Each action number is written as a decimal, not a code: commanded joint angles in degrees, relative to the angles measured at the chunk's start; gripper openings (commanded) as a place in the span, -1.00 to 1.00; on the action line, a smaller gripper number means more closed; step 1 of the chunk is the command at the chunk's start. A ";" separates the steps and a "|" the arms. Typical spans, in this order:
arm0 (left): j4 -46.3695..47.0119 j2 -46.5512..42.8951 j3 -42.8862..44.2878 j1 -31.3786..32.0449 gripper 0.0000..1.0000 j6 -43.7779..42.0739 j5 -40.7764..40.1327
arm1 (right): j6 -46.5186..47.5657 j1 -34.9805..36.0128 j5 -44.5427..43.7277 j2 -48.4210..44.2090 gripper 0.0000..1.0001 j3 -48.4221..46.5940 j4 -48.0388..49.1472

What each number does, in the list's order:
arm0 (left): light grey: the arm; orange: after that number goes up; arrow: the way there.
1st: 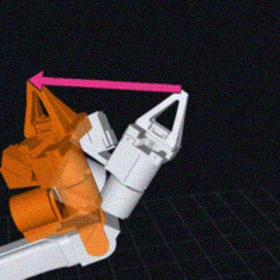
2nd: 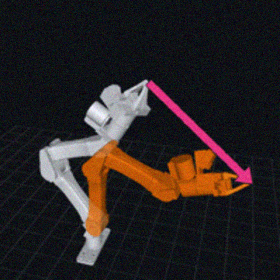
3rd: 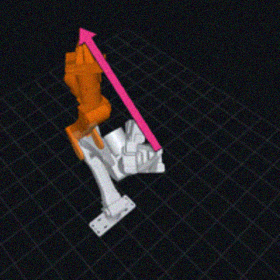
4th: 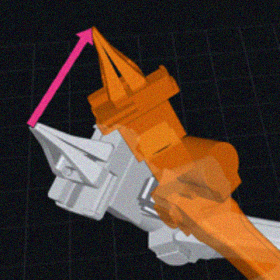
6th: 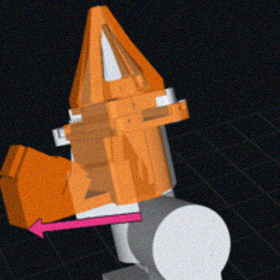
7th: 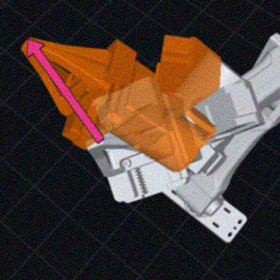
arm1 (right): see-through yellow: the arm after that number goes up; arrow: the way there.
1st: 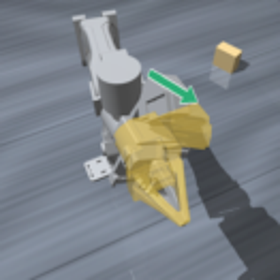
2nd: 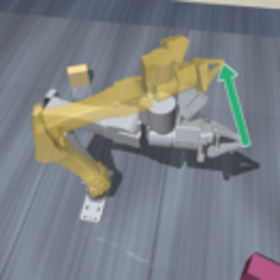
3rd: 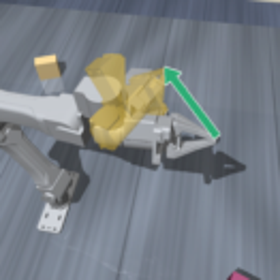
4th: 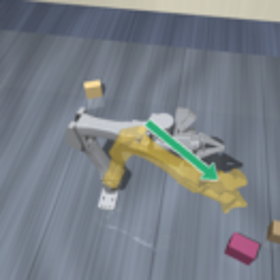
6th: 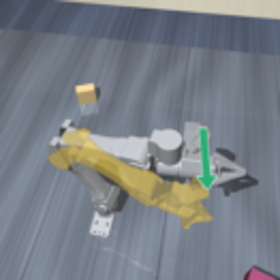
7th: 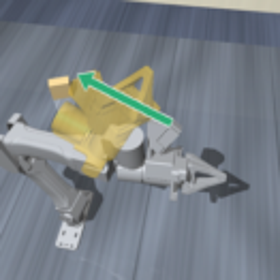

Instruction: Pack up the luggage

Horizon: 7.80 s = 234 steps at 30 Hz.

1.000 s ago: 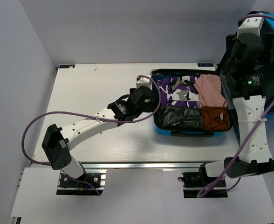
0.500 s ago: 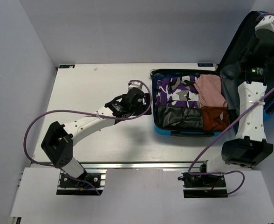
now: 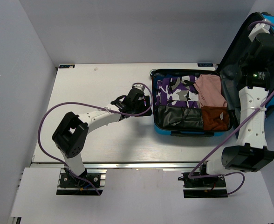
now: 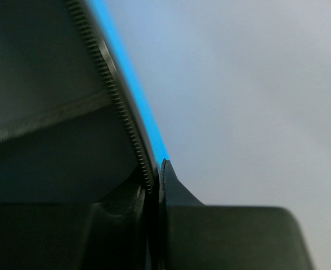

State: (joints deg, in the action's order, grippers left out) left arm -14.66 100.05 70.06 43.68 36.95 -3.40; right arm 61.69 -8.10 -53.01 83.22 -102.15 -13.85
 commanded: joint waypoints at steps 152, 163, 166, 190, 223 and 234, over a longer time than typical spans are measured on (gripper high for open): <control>-12.76 16.12 14.90 -33.66 0.96 -4.06 1.55 | -50.52 7.92 88.61 25.20 0.78 14.21 -8.23; -16.11 18.70 22.77 -33.66 0.96 -6.89 7.18 | -64.76 13.02 72.99 -4.91 0.79 50.39 0.51; -16.02 13.43 17.40 -34.36 0.96 -5.93 6.92 | -66.43 12.93 67.53 -7.01 0.79 48.01 -1.36; -30.35 -29.72 -11.58 -37.00 0.96 4.18 -4.79 | -78.40 13.63 82.98 -41.10 0.79 52.14 2.87; -6.62 -18.06 -25.33 -35.68 0.59 6.65 9.02 | -80.95 17.24 56.08 -52.72 0.79 69.53 -19.47; -10.74 3.20 -8.73 -36.21 -0.89 3.13 4.54 | -80.76 18.29 51.54 -44.91 0.79 71.21 -12.79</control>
State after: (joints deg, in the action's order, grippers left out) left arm -19.75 92.62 61.28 7.07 43.46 12.67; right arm -18.70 9.74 2.61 36.95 -31.09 -32.16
